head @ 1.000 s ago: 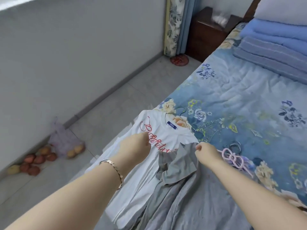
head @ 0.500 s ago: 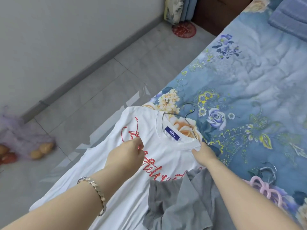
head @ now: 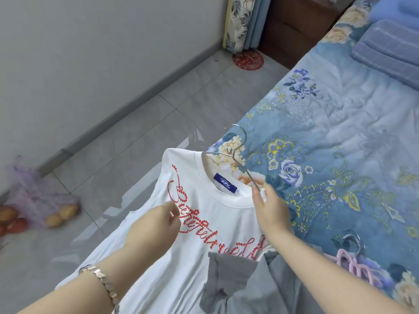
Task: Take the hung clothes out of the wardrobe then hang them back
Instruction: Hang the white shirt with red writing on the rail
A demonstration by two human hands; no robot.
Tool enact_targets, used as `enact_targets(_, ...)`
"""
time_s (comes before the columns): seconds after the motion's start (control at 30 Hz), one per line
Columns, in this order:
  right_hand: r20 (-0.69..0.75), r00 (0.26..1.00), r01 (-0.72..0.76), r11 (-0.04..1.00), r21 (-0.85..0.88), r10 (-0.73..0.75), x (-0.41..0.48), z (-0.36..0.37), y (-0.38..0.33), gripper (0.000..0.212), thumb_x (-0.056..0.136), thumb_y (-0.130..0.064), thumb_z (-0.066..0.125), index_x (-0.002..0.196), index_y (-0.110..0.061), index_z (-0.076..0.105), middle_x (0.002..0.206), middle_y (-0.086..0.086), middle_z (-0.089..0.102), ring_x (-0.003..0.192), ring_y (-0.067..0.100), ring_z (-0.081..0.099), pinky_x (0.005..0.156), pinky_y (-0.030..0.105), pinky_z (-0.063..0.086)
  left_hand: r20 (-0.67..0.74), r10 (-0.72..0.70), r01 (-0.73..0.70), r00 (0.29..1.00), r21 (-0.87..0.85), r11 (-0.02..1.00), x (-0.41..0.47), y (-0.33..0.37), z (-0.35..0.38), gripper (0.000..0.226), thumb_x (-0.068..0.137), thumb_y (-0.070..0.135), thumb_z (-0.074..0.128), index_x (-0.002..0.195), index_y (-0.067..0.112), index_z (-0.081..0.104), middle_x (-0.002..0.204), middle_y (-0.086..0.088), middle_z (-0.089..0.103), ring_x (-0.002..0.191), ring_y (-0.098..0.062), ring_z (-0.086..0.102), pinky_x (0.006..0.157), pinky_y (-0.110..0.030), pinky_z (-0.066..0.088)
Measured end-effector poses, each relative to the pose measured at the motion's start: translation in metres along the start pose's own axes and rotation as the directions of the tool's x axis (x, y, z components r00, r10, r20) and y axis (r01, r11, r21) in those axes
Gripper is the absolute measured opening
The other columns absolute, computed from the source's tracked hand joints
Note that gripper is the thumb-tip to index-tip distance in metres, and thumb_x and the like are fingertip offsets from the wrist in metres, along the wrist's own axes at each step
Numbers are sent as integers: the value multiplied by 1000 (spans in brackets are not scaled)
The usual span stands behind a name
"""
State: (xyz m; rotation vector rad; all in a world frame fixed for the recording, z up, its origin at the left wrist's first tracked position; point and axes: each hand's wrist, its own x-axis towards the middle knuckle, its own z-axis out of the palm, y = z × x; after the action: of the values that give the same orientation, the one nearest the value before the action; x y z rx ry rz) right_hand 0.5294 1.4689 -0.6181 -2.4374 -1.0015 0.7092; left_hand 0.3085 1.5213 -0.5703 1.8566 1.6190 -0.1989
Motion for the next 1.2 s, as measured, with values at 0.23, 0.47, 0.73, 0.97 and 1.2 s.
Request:
enact_targets(0.23, -8, 959, 284, 959, 29, -283, -80, -32, -104, 48, 93, -36, 51, 57, -22, 22, 52, -3, 35, 64, 25, 37, 58, 31, 22, -136, 9, -11, 991, -16, 1000, -61, -29, -55, 18, 93, 23, 39, 101, 27, 54, 99, 8, 61, 91, -18, 55, 70, -27, 39)
enact_targets(0.47, 116, 894, 426, 901, 83, -434, -211, -39, -168, 31, 91, -33, 54, 70, -11, 52, 59, -1, 47, 71, 26, 49, 63, 35, 33, -239, -36, 43, 970, 26, 999, -177, -95, -124, 13, 90, 22, 38, 90, 28, 50, 97, 8, 66, 83, -18, 57, 69, -27, 43)
enact_targets(0.73, -1, 797, 598, 790, 134, -603, -392, -73, -256, 42, 92, -30, 51, 58, -17, 31, 54, -4, 37, 58, 17, 36, 52, 31, 26, -398, -120, 118, 909, -30, 993, -369, -203, -190, 15, 90, 21, 40, 88, 25, 54, 91, 7, 67, 85, -19, 60, 73, -27, 46)
enact_targets(0.97, 73, 606, 776, 609, 164, -792, -537, -92, -299, 42, 91, -28, 53, 56, -17, 32, 56, -4, 38, 61, 19, 38, 52, 30, 27, -492, -236, 194, 838, -136, 972, -521, -246, -219, 13, 90, 21, 42, 89, 24, 54, 105, 0, 65, 97, -24, 59, 77, -29, 46)
enact_targets(1.2, 206, 299, 887, 351, 300, -932, -639, -118, -334, 42, 92, -29, 53, 56, -19, 33, 55, -5, 37, 56, 16, 34, 52, 29, 26, -575, -444, 341, 687, -284, 896, -647, -268, -206, 15, 90, 21, 42, 92, 22, 56, 103, -1, 63, 92, -22, 55, 73, -27, 43)
